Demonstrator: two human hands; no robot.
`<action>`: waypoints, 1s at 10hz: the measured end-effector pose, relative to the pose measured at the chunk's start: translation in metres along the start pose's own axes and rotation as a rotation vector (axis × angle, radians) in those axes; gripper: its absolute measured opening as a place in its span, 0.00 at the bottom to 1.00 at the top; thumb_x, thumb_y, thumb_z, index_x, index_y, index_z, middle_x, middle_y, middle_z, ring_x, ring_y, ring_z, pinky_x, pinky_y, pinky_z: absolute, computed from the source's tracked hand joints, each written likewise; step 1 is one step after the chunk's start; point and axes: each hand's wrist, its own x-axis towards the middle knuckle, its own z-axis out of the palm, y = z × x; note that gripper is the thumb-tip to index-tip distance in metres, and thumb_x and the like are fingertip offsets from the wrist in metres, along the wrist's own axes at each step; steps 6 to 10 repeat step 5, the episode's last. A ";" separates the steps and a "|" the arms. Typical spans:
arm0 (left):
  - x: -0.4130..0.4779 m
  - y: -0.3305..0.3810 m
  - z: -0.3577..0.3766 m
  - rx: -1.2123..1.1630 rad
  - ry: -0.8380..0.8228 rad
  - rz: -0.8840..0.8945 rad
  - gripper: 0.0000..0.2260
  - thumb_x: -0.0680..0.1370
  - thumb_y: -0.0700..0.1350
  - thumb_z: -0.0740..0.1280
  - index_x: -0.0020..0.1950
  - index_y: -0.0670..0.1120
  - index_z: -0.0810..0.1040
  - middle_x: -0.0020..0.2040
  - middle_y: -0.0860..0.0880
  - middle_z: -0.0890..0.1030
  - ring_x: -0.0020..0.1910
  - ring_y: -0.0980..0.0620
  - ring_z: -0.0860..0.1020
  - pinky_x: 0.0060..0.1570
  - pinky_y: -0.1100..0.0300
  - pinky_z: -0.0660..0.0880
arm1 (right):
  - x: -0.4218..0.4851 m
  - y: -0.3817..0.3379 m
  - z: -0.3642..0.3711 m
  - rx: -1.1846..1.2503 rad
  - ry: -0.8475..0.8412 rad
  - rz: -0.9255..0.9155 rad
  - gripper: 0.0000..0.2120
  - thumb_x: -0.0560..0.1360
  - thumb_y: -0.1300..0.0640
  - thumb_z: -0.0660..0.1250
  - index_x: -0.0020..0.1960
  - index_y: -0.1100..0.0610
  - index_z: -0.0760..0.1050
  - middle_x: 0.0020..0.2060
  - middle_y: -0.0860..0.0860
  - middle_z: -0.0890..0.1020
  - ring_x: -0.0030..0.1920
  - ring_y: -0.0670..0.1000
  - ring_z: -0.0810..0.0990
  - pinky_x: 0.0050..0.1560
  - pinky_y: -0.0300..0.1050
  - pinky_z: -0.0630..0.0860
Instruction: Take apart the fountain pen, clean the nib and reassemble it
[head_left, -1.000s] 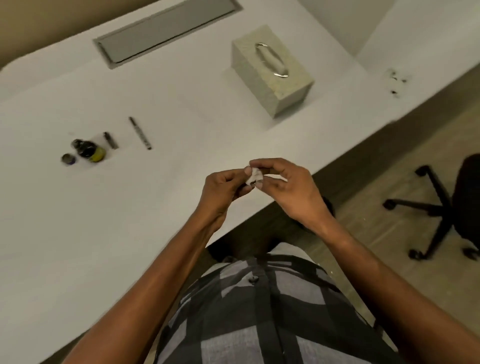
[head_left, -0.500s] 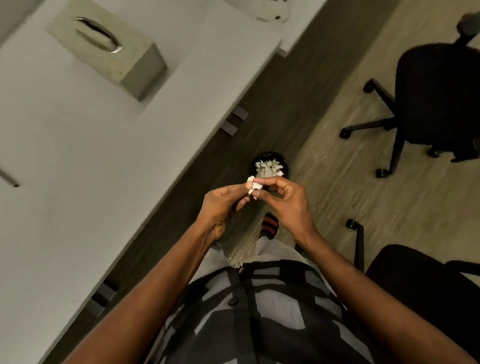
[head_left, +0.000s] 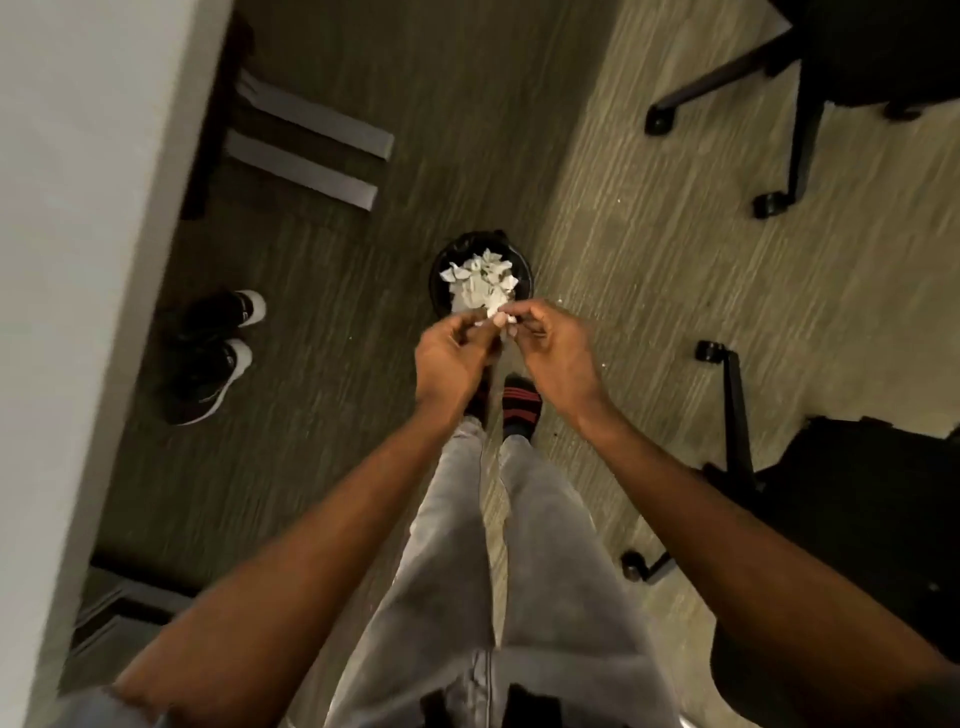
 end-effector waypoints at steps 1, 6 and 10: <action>0.052 -0.025 0.006 0.006 0.018 -0.017 0.14 0.77 0.48 0.73 0.59 0.42 0.83 0.51 0.43 0.87 0.51 0.44 0.86 0.54 0.43 0.82 | 0.028 0.039 0.025 0.018 0.002 0.048 0.14 0.81 0.67 0.66 0.64 0.59 0.81 0.59 0.54 0.86 0.58 0.49 0.85 0.61 0.49 0.82; 0.185 -0.089 0.010 0.379 -0.076 0.041 0.22 0.81 0.51 0.66 0.74 0.45 0.73 0.65 0.46 0.82 0.64 0.54 0.79 0.66 0.59 0.74 | 0.105 0.130 0.078 -0.064 -0.028 0.011 0.28 0.81 0.69 0.62 0.80 0.61 0.63 0.80 0.59 0.64 0.81 0.57 0.63 0.80 0.53 0.63; 0.185 -0.089 0.010 0.379 -0.076 0.041 0.22 0.81 0.51 0.66 0.74 0.45 0.73 0.65 0.46 0.82 0.64 0.54 0.79 0.66 0.59 0.74 | 0.105 0.130 0.078 -0.064 -0.028 0.011 0.28 0.81 0.69 0.62 0.80 0.61 0.63 0.80 0.59 0.64 0.81 0.57 0.63 0.80 0.53 0.63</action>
